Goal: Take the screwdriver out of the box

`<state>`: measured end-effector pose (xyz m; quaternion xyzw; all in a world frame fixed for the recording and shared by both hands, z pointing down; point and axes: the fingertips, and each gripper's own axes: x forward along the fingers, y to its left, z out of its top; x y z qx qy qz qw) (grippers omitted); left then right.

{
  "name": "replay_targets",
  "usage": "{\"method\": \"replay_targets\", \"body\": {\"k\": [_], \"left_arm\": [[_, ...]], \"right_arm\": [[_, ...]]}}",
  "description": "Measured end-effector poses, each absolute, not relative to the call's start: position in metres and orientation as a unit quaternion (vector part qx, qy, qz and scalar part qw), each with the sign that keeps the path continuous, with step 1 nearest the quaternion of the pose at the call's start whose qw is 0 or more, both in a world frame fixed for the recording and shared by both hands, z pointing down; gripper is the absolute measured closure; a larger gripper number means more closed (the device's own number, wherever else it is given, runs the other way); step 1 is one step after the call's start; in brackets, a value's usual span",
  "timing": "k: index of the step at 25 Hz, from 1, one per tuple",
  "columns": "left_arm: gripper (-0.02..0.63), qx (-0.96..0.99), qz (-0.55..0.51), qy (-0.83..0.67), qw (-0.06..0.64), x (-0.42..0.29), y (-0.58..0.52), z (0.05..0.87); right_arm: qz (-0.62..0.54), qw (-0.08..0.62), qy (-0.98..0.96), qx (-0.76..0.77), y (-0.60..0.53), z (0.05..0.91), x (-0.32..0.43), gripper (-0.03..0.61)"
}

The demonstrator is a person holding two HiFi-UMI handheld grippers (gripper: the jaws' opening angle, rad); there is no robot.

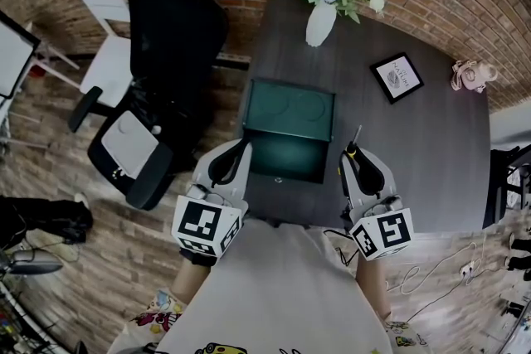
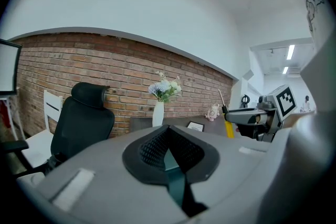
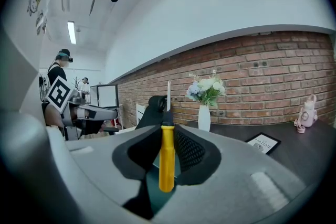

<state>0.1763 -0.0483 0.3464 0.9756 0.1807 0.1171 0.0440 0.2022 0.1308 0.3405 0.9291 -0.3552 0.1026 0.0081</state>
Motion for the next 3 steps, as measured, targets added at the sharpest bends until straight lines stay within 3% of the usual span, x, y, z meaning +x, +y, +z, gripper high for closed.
{"method": "replay_targets", "body": {"k": [3], "left_arm": [[0.615,0.976,0.118,0.18,0.044,0.1787,-0.0498,0.3477]], "right_arm": [[0.104,0.008,-0.354,0.929,0.1302,0.343,0.2041,0.497]]}}
